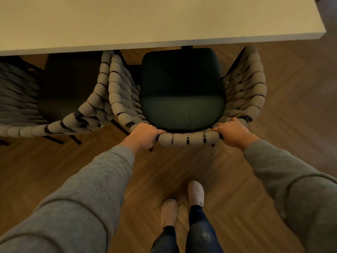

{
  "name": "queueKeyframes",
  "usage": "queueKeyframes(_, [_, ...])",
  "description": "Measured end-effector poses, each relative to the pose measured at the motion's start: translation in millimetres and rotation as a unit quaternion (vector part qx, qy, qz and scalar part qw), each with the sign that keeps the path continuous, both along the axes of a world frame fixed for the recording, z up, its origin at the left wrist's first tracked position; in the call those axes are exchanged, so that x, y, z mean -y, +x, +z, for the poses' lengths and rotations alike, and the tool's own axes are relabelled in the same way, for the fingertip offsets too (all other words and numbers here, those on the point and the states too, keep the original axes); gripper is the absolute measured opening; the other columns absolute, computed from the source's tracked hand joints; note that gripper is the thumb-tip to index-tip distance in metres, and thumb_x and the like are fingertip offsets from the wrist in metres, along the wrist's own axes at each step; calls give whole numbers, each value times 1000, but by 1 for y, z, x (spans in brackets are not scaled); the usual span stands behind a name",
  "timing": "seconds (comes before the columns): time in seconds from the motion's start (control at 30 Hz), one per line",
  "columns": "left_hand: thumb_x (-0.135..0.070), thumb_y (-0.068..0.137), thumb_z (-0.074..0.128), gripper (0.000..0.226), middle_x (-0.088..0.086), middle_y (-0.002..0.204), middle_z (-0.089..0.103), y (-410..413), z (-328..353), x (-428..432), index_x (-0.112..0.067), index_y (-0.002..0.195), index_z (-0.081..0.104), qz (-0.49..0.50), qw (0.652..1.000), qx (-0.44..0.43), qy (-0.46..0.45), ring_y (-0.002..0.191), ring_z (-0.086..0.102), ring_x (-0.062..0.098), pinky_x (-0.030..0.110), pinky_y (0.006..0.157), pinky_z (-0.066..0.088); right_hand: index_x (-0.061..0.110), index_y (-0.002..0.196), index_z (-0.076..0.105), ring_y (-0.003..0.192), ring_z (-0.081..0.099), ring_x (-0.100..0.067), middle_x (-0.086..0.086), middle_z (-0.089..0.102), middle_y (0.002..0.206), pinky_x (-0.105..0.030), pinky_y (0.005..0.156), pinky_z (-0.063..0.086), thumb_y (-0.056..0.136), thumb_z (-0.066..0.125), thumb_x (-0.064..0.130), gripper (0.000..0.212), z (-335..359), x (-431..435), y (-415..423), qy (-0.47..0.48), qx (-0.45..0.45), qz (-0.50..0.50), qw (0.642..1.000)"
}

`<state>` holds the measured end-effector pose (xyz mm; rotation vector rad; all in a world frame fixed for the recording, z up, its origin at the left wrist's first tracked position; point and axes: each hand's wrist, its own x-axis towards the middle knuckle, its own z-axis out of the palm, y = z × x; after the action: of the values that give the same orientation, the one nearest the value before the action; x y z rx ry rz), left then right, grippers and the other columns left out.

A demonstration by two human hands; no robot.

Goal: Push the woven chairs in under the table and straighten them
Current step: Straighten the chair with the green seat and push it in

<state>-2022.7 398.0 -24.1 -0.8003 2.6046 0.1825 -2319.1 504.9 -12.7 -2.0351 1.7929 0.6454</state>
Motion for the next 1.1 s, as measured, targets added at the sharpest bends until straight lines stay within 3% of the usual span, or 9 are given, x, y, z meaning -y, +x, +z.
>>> queueKeyframes(0.2, [-32,94,55,49,-6,110,66,-10,0,26,-37,140,42,18,1000,-9,-5,101,61,15,29,85,43,38,130,50,114,54,-19,7,61,118,-45,102,31,95,53,28,36,-2,29,-10,-5,2,7,1000])
queueKeyframes(0.47, [-38,89,61,59,-6,123,59,-9,5,43,-42,142,35,26,998,51,21,113,56,17,39,96,44,36,132,49,113,54,-24,2,59,116,-49,103,31,96,50,27,37,1,44,-5,12,3,21,1000])
queueKeyframes(0.7, [-41,89,60,59,-8,128,56,-9,-5,44,-47,141,32,25,997,70,10,115,54,18,37,90,41,37,134,48,114,54,-24,1,57,119,-48,102,32,96,51,31,38,-8,41,-5,1,-2,26,1000])
queueKeyframes(0.87, [-38,87,64,63,-4,136,52,-14,2,38,-39,143,34,57,994,96,12,126,47,22,43,103,34,34,136,45,120,49,-27,-4,54,126,-49,106,31,95,52,28,42,-7,43,-1,3,-15,7,1000])
queueKeyframes(0.93, [-37,86,67,66,-2,139,50,-15,7,35,-37,143,34,66,992,106,31,130,44,23,50,110,28,32,142,38,122,46,-29,-6,51,130,-49,108,30,94,54,27,51,-8,39,0,2,-6,0,1000])
queueKeyframes(1.0, [-39,84,68,69,-2,142,47,-16,10,33,-35,144,34,81,989,117,39,136,38,23,60,114,11,31,147,29,124,45,-29,-7,48,133,-49,110,29,93,57,29,61,-9,36,-2,-5,19,-7,1000])
queueKeyframes(1.1, [-63,79,64,79,-1,147,43,-17,12,25,-32,145,35,127,985,98,60,140,32,24,64,111,-8,30,149,24,126,44,-27,-6,48,135,-46,111,28,88,63,37,73,-3,30,-4,-23,88,-27,995])
